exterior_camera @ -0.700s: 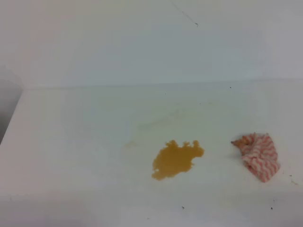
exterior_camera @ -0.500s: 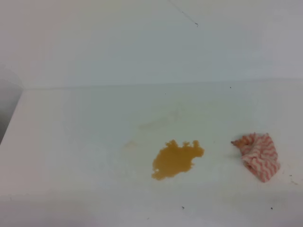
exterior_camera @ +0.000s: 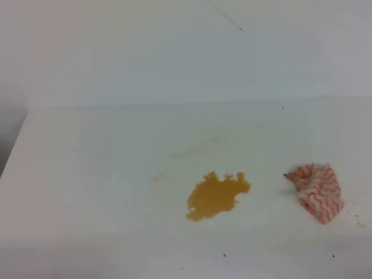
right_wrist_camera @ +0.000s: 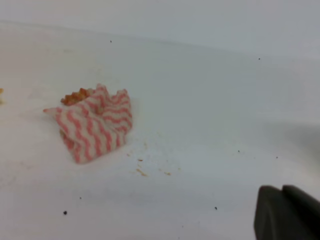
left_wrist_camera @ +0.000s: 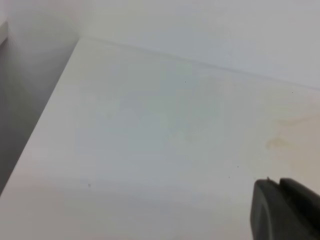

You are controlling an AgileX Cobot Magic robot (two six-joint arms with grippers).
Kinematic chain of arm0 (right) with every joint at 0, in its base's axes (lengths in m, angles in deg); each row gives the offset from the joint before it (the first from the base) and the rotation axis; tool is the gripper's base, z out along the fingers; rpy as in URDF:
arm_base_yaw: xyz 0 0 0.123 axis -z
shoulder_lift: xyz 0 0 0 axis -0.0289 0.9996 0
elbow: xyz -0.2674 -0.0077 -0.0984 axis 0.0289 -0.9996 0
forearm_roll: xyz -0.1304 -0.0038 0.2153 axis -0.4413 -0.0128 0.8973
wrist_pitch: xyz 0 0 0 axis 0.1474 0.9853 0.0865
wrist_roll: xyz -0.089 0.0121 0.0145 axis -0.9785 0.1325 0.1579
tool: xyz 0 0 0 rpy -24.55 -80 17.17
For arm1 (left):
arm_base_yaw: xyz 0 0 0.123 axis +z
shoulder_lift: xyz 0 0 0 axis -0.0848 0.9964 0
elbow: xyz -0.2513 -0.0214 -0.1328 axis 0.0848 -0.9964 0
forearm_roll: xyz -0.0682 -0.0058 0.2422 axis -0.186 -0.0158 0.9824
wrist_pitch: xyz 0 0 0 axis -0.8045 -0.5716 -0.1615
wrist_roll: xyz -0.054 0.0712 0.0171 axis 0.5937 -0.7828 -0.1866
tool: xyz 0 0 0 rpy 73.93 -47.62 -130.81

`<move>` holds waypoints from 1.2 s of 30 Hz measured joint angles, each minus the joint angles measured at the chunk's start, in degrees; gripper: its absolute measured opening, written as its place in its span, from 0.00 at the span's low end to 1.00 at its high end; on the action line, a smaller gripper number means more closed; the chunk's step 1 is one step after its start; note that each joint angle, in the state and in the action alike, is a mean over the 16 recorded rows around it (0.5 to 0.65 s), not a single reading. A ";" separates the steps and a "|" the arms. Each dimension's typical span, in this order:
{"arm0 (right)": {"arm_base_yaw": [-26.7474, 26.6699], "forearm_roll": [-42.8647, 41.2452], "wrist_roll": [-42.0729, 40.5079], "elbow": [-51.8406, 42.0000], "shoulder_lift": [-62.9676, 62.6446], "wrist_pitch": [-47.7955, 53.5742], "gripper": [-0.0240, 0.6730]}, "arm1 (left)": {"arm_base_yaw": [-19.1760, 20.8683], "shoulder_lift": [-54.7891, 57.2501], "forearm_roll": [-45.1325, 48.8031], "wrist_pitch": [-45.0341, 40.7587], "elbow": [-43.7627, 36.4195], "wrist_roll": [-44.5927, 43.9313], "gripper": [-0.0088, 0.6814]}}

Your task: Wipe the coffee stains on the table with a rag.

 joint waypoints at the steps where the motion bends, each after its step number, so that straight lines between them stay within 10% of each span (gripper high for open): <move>1: 0.00 0.06 0.00 0.00 0.00 -0.03 0.03 | 0.00 0.00 0.00 0.00 0.00 0.00 0.01; 15: 0.00 3.95 0.45 0.00 0.00 -5.28 0.03 | 0.00 0.00 0.00 0.00 0.00 0.00 0.01; 36: 0.00 16.17 1.39 0.00 0.00 -39.20 0.03 | 0.00 0.00 0.00 0.00 0.00 0.00 0.01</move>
